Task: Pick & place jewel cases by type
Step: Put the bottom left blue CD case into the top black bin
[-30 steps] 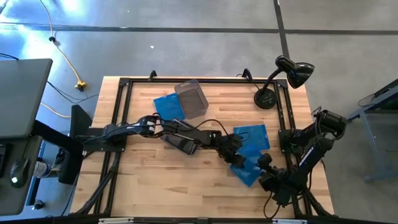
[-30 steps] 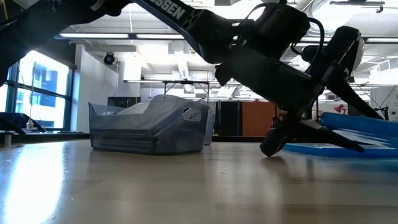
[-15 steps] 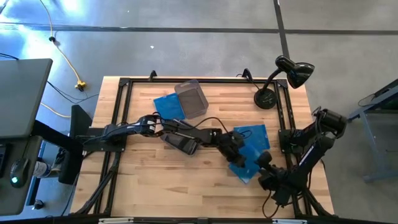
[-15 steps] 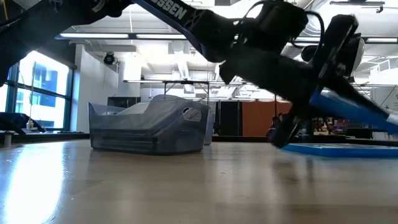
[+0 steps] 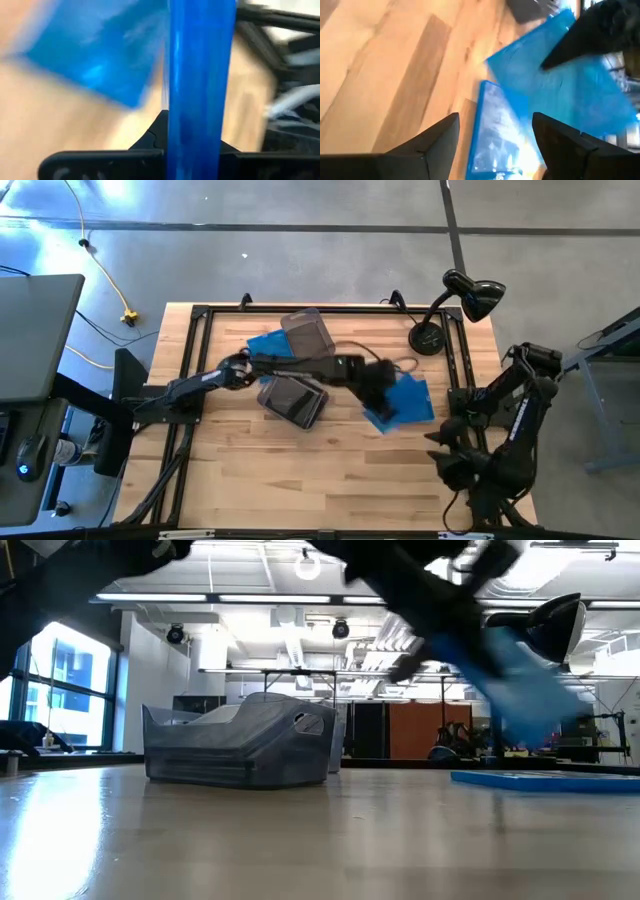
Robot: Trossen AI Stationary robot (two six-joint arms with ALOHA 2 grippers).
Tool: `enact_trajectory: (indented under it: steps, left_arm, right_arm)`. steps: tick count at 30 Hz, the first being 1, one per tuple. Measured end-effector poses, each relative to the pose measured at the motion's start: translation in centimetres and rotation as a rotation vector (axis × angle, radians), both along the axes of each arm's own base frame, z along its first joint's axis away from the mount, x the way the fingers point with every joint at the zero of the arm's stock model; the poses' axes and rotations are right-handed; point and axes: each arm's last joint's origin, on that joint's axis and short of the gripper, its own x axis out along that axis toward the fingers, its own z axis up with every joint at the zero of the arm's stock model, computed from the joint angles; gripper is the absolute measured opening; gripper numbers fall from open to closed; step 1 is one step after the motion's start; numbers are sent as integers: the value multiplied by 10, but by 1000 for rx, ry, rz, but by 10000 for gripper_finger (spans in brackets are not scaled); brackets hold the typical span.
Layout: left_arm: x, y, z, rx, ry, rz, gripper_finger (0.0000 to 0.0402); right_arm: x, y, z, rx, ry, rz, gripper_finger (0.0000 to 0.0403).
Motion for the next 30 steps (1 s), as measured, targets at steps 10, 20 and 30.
enact_trajectory:
  steps: [10,20,30]
  left_arm:
    - [-94,62,87,452,347,513,4]
    - [-118,135,78,263,454,949,4]
    - [-118,157,38,201,549,1137,6]
  right_arm:
    - [-7,-8,11,50,-56,-35,247]
    - [-5,-8,12,48,-72,-36,247]
    - [-6,-7,10,82,-19,-53,247]
